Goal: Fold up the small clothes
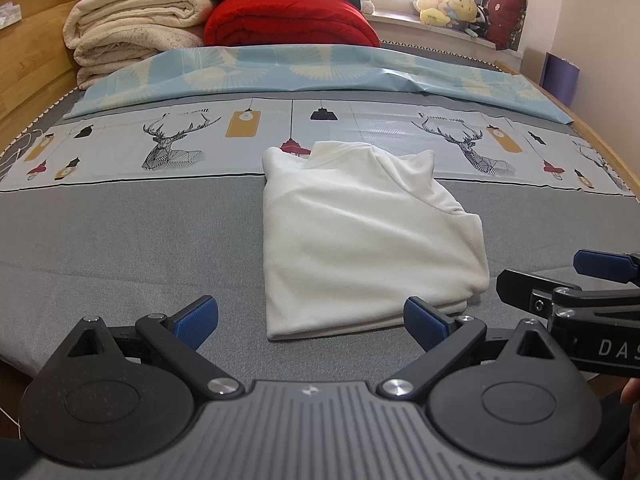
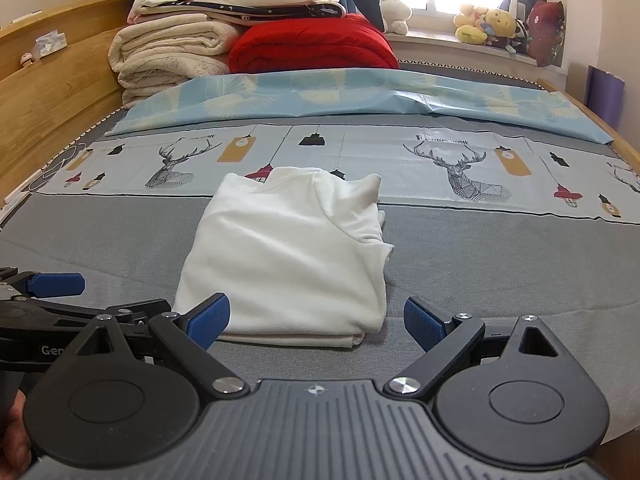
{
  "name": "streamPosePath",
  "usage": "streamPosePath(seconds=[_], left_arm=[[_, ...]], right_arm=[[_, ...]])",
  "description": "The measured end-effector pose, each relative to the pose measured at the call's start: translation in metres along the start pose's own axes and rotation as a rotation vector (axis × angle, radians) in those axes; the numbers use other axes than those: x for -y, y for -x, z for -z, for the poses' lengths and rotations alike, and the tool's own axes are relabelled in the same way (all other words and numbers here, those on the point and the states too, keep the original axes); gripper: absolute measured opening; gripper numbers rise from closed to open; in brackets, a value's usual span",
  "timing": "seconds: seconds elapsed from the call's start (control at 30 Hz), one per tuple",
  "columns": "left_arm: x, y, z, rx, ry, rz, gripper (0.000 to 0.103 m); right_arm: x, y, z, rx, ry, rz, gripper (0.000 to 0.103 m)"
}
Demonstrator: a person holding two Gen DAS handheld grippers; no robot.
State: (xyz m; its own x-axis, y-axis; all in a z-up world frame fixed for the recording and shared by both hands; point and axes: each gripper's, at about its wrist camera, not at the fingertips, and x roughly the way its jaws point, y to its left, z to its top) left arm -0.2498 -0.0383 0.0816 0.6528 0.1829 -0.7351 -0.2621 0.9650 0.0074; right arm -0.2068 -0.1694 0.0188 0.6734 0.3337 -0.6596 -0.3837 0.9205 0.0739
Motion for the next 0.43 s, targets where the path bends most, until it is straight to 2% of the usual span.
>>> streamPosePath(seconds=[0.43], left_arm=[[-0.0005,-0.001,0.0022,0.001,0.001,0.004,0.1]], right_arm=[[0.0006,-0.0013,0.0011,-0.002,-0.003,-0.005,0.094]])
